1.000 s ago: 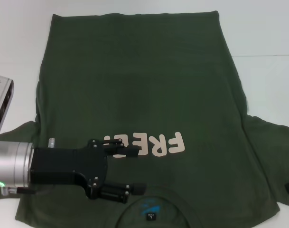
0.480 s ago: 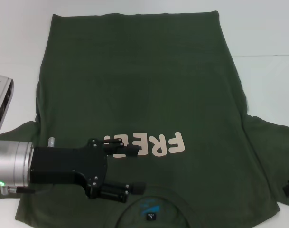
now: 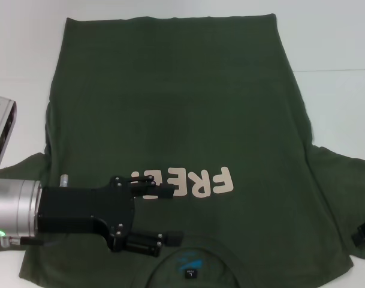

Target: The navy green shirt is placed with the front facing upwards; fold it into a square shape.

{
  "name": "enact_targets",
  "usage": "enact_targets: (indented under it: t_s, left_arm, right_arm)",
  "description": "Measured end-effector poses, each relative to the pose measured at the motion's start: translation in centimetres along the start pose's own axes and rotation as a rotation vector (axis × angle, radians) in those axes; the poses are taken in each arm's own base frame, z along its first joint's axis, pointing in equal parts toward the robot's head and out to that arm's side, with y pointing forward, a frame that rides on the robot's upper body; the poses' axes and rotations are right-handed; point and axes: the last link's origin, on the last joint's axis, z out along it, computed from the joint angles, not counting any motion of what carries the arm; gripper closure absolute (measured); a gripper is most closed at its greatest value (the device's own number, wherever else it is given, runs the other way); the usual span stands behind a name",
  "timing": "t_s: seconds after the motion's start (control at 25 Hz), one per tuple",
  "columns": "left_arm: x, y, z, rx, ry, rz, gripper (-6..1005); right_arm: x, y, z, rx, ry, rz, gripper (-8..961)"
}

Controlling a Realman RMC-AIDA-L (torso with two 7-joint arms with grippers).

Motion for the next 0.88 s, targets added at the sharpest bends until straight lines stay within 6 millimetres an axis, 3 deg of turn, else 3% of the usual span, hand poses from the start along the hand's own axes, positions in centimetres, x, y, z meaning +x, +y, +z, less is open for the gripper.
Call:
enact_targets:
  t_s: [0.36, 0.56, 0.68, 0.88]
  left_arm:
    - [-0.04, -0.01, -0.02, 0.002, 0.000, -0.001, 94]
    - [-0.09, 0.03, -0.01, 0.003, 0.001, -0.002, 94]
    - [-0.11, 0.05, -0.02, 0.004, 0.003, -0.004, 94]
    - [-0.11, 0.04, -0.04, 0.005, 0.004, -0.002, 94]
  right_arm:
    - [-0.47, 0.45, -0.02, -0.006, -0.012, -0.009, 421]
    - [-0.41, 0.75, 0.35, -0.007, -0.001, -0.018, 516]
    - [-0.43, 0.81, 0.37, -0.001, 0.001, -0.023, 728]
    - [-0.46, 0.83, 0.34, 0.003, 0.000, -0.026, 817]
